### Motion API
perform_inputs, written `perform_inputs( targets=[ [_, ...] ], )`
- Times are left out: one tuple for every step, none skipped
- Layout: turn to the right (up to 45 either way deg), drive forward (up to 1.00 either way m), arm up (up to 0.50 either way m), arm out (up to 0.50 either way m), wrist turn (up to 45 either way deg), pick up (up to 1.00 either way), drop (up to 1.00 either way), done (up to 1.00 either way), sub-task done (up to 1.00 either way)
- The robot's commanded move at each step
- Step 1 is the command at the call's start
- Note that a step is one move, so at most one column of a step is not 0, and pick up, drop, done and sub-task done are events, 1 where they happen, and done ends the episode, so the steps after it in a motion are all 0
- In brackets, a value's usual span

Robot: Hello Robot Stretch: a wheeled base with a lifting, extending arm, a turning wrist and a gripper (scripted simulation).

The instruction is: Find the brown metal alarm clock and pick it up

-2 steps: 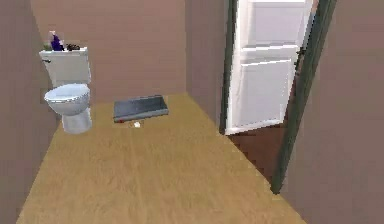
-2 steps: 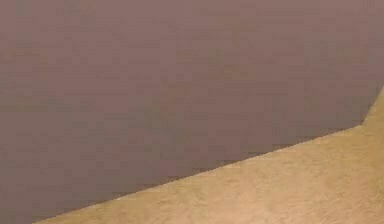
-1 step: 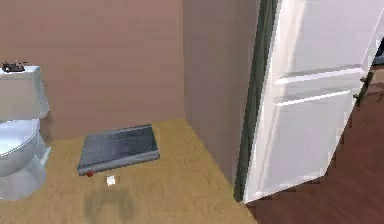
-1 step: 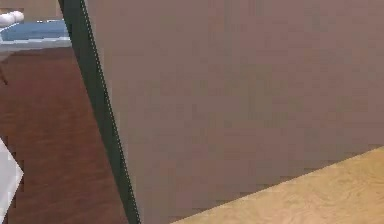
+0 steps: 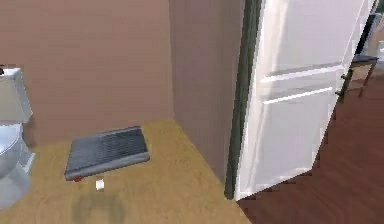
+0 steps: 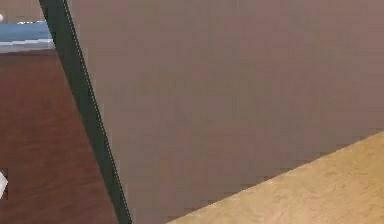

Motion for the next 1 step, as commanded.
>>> perform_inputs(
  targets=[
    [0.0, 0.60, 0.00, 0.00, 0.0, 0.00, 0.00, 0.00, 0.00]
  ],
)
